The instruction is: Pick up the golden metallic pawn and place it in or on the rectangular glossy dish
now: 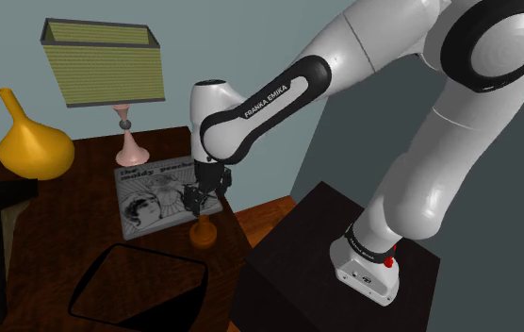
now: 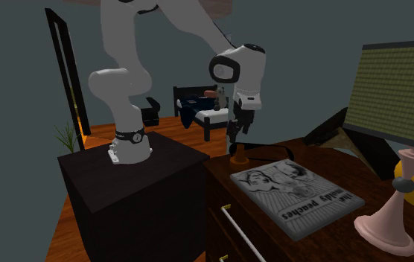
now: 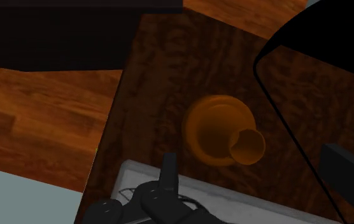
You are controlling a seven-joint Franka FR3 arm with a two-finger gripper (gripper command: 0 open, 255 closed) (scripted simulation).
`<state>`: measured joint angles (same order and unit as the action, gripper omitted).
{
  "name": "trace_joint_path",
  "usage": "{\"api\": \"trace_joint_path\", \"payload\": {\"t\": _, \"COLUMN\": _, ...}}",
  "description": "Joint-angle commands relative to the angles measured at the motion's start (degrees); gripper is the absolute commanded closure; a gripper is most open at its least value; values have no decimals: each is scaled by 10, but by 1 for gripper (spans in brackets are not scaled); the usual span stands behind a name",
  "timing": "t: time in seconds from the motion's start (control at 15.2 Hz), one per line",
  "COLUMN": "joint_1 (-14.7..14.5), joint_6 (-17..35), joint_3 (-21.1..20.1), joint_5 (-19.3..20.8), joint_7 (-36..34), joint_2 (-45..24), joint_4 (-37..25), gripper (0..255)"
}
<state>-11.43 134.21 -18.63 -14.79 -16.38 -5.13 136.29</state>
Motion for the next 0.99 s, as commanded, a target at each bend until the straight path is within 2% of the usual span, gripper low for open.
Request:
{"api": "trace_joint_path", "payload": {"t": 0.0, "joint_1": -6, "joint_6": 12, "joint_3": -4, "joint_5": 5, "joint_7": -12, "joint_2": -23, "joint_4": -13, "gripper": 0}}
{"api": "trace_joint_path", "payload": {"t": 0.46, "joint_1": -16, "joint_6": 73, "joint_3": -6, "joint_5": 10, "joint_7": -17, "joint_2": -69, "joint_4": 1, "gripper": 0}}
{"api": "trace_joint_path", "payload": {"t": 0.92, "joint_1": -16, "joint_6": 73, "joint_3": -6, "joint_5": 10, "joint_7": -17, "joint_2": -69, "joint_4": 1, "gripper": 0}}
